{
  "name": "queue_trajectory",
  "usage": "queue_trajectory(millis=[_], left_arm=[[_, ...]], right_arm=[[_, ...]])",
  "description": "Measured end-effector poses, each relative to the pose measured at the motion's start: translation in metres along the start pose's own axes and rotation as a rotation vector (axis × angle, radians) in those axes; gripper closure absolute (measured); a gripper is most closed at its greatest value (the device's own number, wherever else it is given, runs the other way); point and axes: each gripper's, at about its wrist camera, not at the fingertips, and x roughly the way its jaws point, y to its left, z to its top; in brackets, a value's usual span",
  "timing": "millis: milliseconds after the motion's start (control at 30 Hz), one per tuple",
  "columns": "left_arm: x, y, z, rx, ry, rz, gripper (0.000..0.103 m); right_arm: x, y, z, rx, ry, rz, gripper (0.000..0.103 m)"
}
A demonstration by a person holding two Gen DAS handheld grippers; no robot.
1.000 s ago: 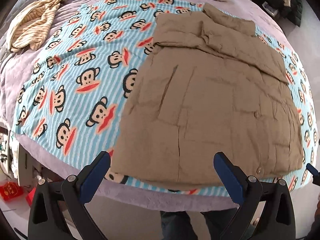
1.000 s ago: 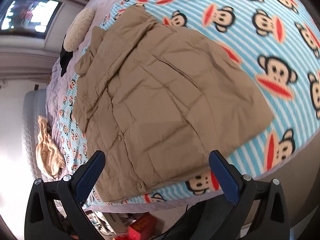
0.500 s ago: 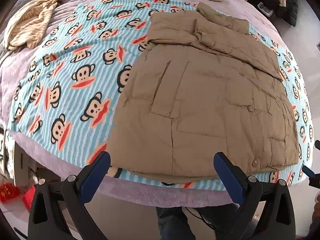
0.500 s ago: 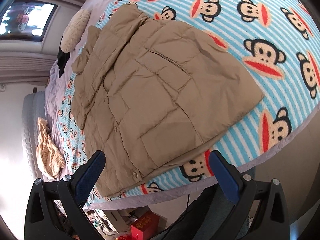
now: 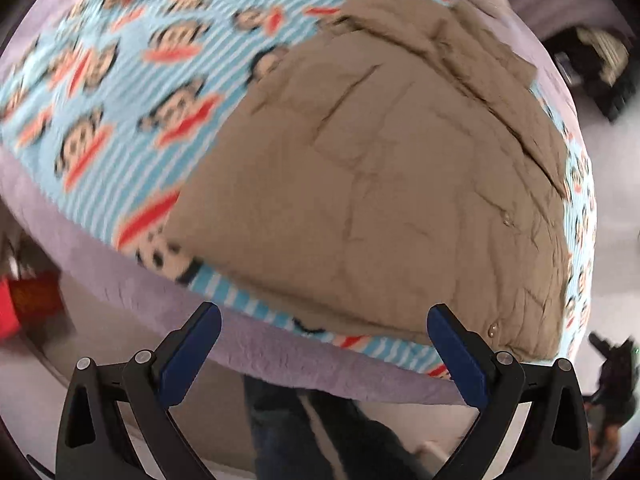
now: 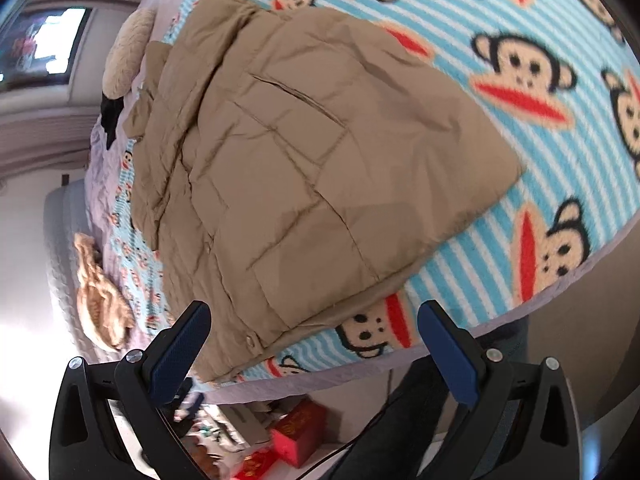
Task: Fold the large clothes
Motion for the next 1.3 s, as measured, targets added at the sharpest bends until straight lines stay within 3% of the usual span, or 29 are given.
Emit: queue_trajectory(millis=[200, 367, 567, 767, 900, 1100, 1167, 1200, 1233, 1300], left_arm=[[0.015, 0.031, -0.002, -0.121, 0.027, -0.126, 0.000], [0.028, 0.022, 0.009, -0.100, 0.028, -0.182, 0.000], [0.057, 0.015, 0.025, -0.091, 0.074, -0.171, 0.000], [0.060, 0.002, 0.037, -0.081, 0.059, -0.197, 0.000], [0.060, -0.006, 0.044, -0.051, 0.098, -0.201, 0.026], [0.068, 0.004, 0.047, -0.063, 0.132, -0.235, 0.026], [0.070, -0.002, 0.050, -0.039, 0.134, -0.235, 0.044], [0.070, -0.005, 0.051, -0.015, 0.143, -0.234, 0.069], [0.068, -0.006, 0.052, -0.001, 0.147, -0.235, 0.083], [0.058, -0.009, 0.056, 0.023, 0.132, -0.262, 0.088]], right_arm=[[0.011, -0.022, -0.005, 0.078, 0.026, 0.062, 0.000], [0.021, -0.034, -0.006, 0.122, 0.038, 0.088, 0.000], [0.028, -0.032, 0.000, 0.138, 0.005, 0.128, 0.000], [0.046, -0.038, 0.017, 0.204, -0.020, 0.195, 0.000], [0.062, -0.049, 0.017, 0.275, 0.003, 0.194, 0.000], [0.048, -0.061, 0.003, 0.270, -0.037, 0.178, 0.000], [0.051, -0.065, 0.009, 0.308, -0.066, 0.215, 0.000], [0.055, -0.064, 0.012, 0.320, -0.082, 0.237, 0.000], [0.057, -0.060, 0.015, 0.322, -0.096, 0.246, 0.001], [0.061, -0.056, 0.018, 0.328, -0.101, 0.254, 0.012]])
